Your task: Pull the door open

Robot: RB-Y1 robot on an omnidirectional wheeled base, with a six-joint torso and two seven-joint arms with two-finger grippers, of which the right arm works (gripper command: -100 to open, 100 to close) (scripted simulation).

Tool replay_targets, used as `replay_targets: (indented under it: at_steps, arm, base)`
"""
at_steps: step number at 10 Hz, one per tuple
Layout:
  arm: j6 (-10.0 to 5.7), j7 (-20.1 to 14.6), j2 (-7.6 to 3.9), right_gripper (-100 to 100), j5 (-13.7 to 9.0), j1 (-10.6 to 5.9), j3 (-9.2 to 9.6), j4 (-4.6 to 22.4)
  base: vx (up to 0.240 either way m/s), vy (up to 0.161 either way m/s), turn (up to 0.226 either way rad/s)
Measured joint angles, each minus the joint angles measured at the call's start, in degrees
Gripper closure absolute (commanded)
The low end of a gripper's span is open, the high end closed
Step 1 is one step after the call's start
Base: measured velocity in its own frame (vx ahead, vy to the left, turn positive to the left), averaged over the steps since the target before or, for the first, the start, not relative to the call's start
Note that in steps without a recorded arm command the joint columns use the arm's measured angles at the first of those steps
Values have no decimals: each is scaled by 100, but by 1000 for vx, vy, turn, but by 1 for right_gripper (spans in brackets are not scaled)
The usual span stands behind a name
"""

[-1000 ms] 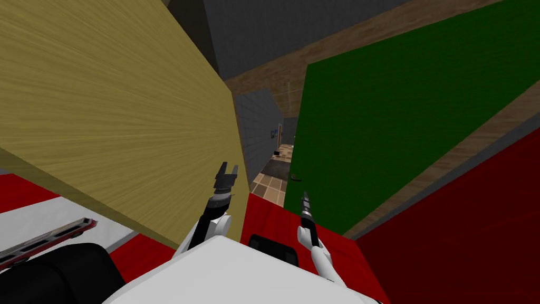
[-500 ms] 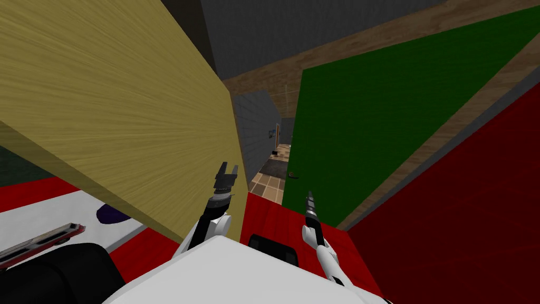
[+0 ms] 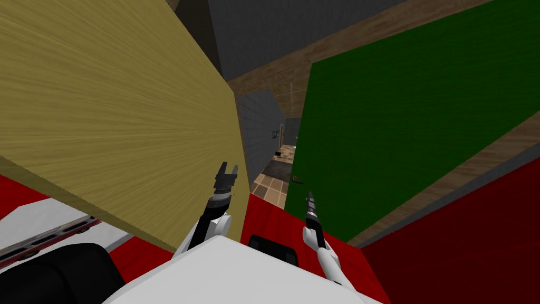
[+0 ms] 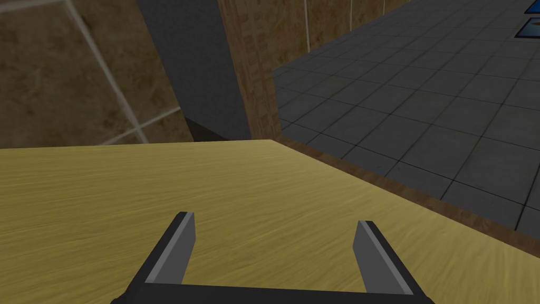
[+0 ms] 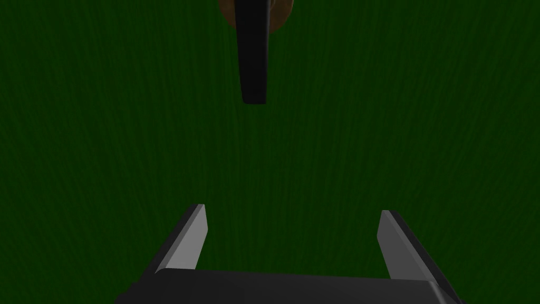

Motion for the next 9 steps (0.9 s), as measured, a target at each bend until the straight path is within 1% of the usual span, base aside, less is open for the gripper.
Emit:
replay_targets:
  at_steps: [2, 4, 5, 7, 8, 9]
  arm:
    - [11, -30, 59, -100, 32, -9, -2, 61]
    - [121, -34, 105, -100, 60, 64, 0, -70]
    - [81, -57, 119, -100, 72, 17, 0, 59]
    - [82, -70, 159, -100, 93, 25, 1, 77]
    - [64, -84, 168, -100, 100, -13, -2, 159]
    - [61, -88, 184, -100, 108, -11, -2, 170]
  base:
    - [184, -3, 62]
    - [175, -3, 40]
    - [171, -1, 20]
    - [182, -1, 10]
    - [187, 6, 1]
    - [201, 31, 3]
